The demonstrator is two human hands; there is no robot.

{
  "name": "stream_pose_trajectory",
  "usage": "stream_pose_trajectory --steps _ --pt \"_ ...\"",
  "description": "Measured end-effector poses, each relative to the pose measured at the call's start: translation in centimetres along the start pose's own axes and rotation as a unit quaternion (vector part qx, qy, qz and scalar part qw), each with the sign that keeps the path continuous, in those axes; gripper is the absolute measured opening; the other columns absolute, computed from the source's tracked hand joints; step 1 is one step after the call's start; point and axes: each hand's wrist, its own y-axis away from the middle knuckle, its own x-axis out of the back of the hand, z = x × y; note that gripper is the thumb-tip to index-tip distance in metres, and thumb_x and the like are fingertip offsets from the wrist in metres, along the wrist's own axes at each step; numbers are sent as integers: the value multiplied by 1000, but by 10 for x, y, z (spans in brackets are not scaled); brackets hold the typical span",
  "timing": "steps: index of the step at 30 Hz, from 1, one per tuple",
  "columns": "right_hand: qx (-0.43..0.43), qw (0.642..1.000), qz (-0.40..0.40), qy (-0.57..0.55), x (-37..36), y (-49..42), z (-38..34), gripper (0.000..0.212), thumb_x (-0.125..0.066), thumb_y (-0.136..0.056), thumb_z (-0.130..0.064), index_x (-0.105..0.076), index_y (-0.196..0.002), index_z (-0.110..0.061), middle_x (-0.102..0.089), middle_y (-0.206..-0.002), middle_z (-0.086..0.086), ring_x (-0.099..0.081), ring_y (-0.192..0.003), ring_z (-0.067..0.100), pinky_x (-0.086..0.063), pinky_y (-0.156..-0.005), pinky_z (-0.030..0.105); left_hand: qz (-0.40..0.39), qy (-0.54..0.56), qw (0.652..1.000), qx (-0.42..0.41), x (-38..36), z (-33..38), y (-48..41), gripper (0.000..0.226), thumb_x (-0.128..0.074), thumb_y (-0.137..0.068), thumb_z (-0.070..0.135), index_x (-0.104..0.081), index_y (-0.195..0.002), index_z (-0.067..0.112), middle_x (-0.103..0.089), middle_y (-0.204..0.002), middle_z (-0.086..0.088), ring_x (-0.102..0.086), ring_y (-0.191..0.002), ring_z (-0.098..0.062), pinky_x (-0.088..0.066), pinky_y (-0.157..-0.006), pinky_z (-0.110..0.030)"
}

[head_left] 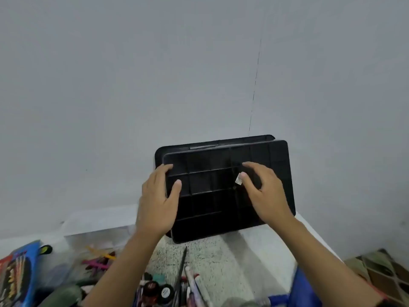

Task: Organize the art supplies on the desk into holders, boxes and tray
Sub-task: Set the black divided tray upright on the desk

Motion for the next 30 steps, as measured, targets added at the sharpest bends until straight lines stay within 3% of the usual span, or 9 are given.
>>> stream_pose_trajectory --steps 6,10,13,16,18,21,24,27,30 --pt "74 983 -26 168 6 -67 24 44 -50 -102 -39 -54 -141 -19 -51 -145 0 -32 -144 16 -26 -121 39 24 -221 970 -94 -30 15 -46 48 -31 -103 48 -39 -148 36 -28 -161 12 -12 -149 -19 -11 -114 -49" --pt "96 943 -124 294 6 -97 40 60 -40 -101 -56 -37 -152 -24 -39 -156 2 -25 -149 21 -10 -124 53 -19 -315 943 -108 -46 19 -73 51 -24 -103 53 -40 -149 36 -39 -155 9 -25 -146 -20 -9 -117 -50" --pt "133 914 -136 359 7 -103 43 73 -39 -93 -70 -37 -150 -26 -43 -151 2 -32 -144 24 -2 -122 58 -18 -360 924 -127 -51 24 -77 47 -29 -103 55 -48 -140 34 -52 -141 7 -40 -134 -22 -16 -117 -50" --pt "172 912 -144 344 21 -108 41 73 -46 -85 -77 -45 -138 -27 -50 -135 1 -43 -130 25 -21 -121 53 9 -375 918 -128 -49 36 -73 43 -30 -102 58 -55 -124 30 -57 -124 4 -50 -117 -22 -32 -104 -45" --pt "198 907 -160 334 33 -109 38 71 -48 -80 -83 -45 -126 -29 -49 -119 -2 -46 -115 20 -41 -103 43 25 -384 912 -140 -47 47 -68 39 -31 -101 59 -55 -111 29 -57 -109 5 -52 -105 -22 -39 -93 -43" --pt "225 903 -175 321 48 -107 30 69 -40 -77 -90 -46 -114 -32 -44 -106 -7 -44 -101 16 -42 -89 39 39 -367 917 -151 -43 62 -65 38 -34 -99 60 -54 -95 27 -53 -93 6 -52 -93 -21 -39 -84 -40" --pt "222 898 -221 307 53 -104 21 76 -27 -77 -95 -46 -129 -42 -42 -129 -7 -38 -125 16 -34 -103 43 3 -391 912 -124 -39 68 -64 51 -29 -93 69 -54 -118 32 -52 -119 0 -46 -114 -22 -36 -94 -41" --pt "163 909 -265 278 51 -105 18 88 -17 -74 -98 -22 -150 -52 -15 -161 -6 -11 -151 19 -13 -120 55 -84 -423 898 -91 -38 67 -63 65 -18 -96 70 -29 -152 39 -27 -160 -4 -15 -150 -24 -20 -116 -49" --pt "113 907 -289 283 54 -110 16 104 -20 -64 -103 -19 -153 -49 -26 -159 0 -23 -148 23 -8 -121 57 -114 -407 901 -99 -33 68 -63 79 -11 -86 79 -32 -151 38 -41 -151 3 -32 -142 -20 -20 -115 -47"
